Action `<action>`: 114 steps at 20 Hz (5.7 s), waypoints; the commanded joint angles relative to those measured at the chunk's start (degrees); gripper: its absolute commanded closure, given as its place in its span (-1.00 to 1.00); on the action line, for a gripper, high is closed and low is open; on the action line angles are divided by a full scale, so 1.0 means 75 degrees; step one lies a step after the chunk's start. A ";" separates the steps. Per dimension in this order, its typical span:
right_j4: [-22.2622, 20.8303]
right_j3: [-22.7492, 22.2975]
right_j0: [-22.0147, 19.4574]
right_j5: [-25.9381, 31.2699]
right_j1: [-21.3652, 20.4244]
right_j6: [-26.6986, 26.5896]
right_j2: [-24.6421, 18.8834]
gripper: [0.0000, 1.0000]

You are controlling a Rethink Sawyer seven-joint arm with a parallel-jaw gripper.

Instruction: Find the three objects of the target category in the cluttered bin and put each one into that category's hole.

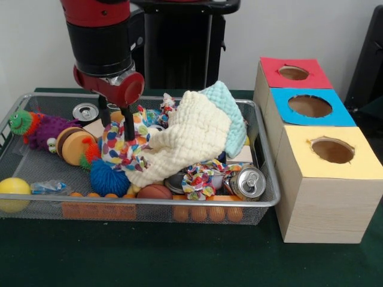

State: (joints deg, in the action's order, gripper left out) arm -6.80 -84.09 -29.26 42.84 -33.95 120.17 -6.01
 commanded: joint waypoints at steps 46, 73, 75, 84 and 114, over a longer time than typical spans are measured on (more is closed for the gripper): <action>-0.0194 -0.2550 0.0295 -0.1309 -0.1155 0.0396 -0.0372 1.00; 0.0381 -0.2020 0.0050 0.0155 -0.1577 0.0411 -0.0507 -1.00; 0.0267 -0.1910 0.0066 0.0068 -0.1556 0.0267 -0.0497 -1.00; -0.0494 -0.1091 0.0011 0.0335 -0.1518 -0.0542 -0.0287 -1.00; -0.0760 0.2164 -0.0019 0.1755 0.0935 -0.0776 -0.0503 -1.00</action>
State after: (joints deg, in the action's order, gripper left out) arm -10.64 -70.29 -29.31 51.67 -30.16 120.17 -6.17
